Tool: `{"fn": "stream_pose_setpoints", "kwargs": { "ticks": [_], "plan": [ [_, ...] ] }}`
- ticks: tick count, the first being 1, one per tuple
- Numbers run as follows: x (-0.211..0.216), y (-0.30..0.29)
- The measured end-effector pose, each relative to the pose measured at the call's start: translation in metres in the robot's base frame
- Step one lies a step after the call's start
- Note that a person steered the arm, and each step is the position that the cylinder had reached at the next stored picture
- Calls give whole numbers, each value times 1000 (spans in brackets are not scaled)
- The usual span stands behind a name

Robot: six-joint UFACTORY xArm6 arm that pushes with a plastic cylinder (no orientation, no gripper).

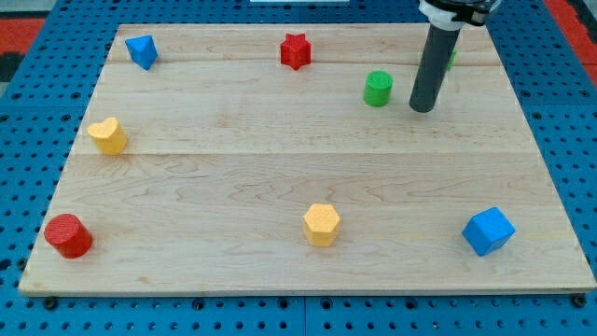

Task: Push the green circle to the right side of the red star

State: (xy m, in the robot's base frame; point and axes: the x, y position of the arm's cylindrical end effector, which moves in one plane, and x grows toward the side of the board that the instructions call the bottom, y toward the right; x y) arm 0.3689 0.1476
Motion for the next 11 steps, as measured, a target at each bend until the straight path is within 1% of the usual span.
{"fn": "stream_pose_setpoints", "kwargs": {
  "ticks": [1, 2, 3, 4, 5, 6, 7, 8, 9, 11],
  "plan": [
    [-15, -47],
    [-39, -70],
    [-39, -70],
    [-35, -58],
    [-62, -53],
    [-92, -67],
    [-79, -64],
    [-86, -25],
    [-118, -8],
    [-124, -61]
  ]
}}
